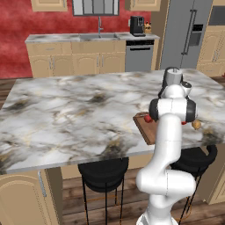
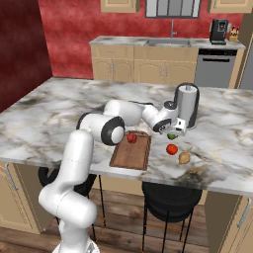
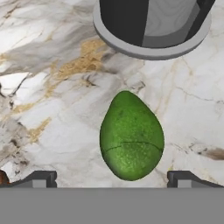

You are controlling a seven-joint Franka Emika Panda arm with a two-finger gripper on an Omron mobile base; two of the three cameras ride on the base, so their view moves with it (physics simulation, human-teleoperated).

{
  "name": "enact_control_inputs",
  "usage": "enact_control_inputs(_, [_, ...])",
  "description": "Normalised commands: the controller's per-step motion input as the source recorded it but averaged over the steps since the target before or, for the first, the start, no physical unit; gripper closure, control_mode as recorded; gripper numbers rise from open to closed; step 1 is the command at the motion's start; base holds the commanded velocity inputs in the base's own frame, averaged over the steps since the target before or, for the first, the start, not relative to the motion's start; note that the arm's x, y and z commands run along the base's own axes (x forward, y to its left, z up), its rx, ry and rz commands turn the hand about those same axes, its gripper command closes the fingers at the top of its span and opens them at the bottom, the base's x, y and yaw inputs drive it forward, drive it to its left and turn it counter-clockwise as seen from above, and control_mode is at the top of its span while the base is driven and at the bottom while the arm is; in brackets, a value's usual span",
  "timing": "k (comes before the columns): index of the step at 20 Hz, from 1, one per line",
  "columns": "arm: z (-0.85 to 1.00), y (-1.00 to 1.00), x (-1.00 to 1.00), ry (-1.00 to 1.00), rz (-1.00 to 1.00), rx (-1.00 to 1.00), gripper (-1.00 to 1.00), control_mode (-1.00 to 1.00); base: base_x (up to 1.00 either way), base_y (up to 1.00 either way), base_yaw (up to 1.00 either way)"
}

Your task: Place the avocado, onion, tomato, and bell pepper on the cutting board.

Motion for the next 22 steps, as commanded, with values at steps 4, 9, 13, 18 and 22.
enact_control_inputs(4, [-0.16, -0.10, 0.22, 0.00, 0.00, 0.00, -1.00, -1.00, 0.00, 0.00, 0.00])
enact_control_inputs(9, [-0.15, -0.17, 0.20, 0.00, 0.00, 0.00, -1.00, -1.00, 0.00, 0.00, 0.00])
enact_control_inputs(13, [-0.15, -0.12, 0.14, 0.00, 0.00, 0.00, 1.00, -1.00, 0.00, 0.00, 0.00])
enact_control_inputs(18, [-0.03, 0.03, 0.05, 0.00, 0.00, 0.00, 1.00, -1.00, 0.00, 0.00, 0.00])
enact_control_inputs(22, [0.18, 0.08, -0.04, -0.05, 0.01, 0.01, 1.00, -1.00, 0.00, 0.00, 0.00])
